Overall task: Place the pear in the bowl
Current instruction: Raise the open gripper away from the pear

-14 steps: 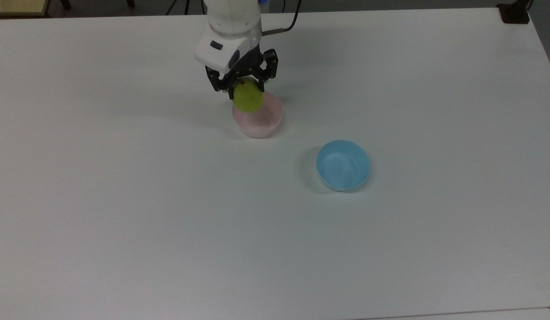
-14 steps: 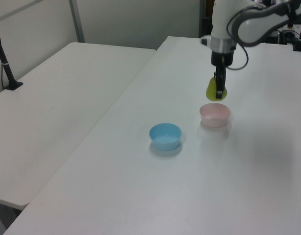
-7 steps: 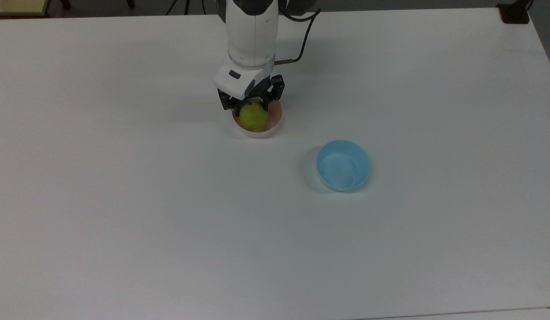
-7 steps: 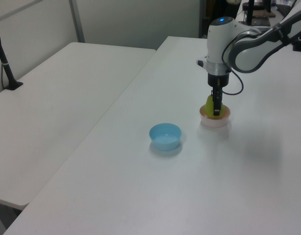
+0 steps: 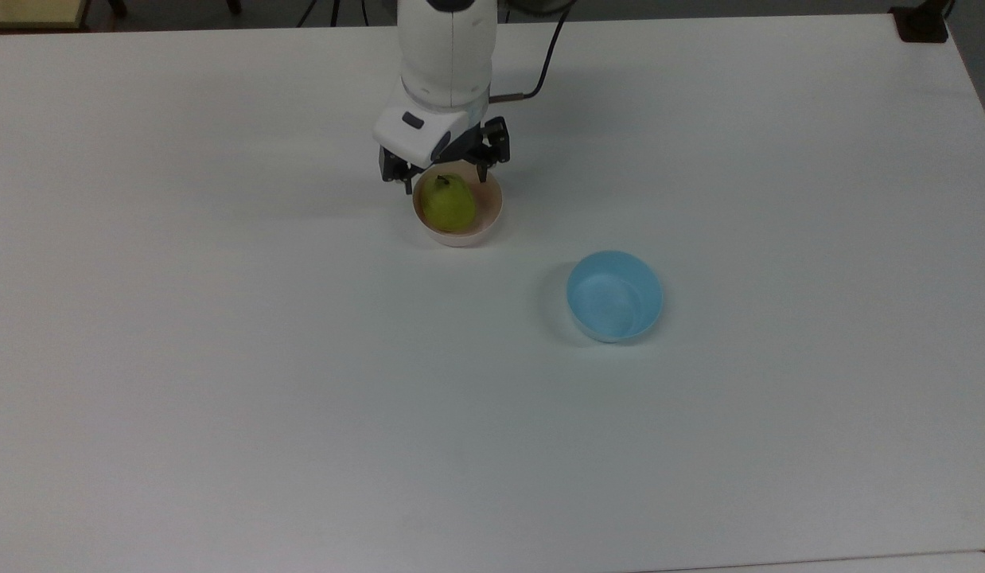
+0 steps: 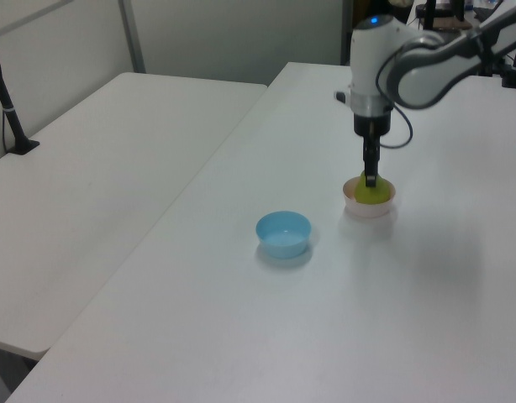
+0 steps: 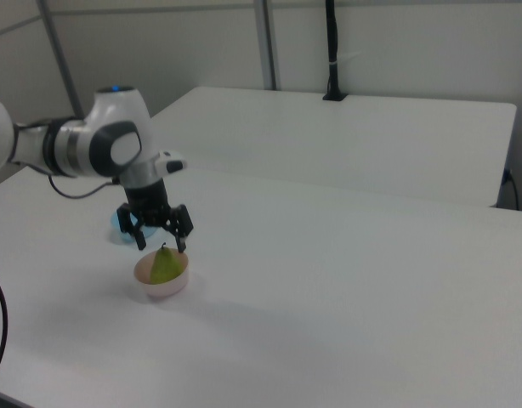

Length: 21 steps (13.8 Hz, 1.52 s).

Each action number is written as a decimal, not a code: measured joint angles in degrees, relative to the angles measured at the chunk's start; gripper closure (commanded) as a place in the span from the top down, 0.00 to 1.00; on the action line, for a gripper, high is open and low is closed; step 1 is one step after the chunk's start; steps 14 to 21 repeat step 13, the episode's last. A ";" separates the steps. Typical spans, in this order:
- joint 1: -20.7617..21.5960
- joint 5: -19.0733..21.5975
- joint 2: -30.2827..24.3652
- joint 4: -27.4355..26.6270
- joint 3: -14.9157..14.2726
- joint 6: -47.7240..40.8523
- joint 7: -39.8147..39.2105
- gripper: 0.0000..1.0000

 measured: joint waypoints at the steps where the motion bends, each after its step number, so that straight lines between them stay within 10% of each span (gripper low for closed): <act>1: -0.23 -0.01 -0.92 3.28 -0.02 -4.40 0.09 1.00; 10: -16.61 5.78 -7.52 21.35 5.25 -22.24 -0.03 1.00; 21: -16.88 5.80 -7.21 21.35 6.05 -22.24 -2.15 1.00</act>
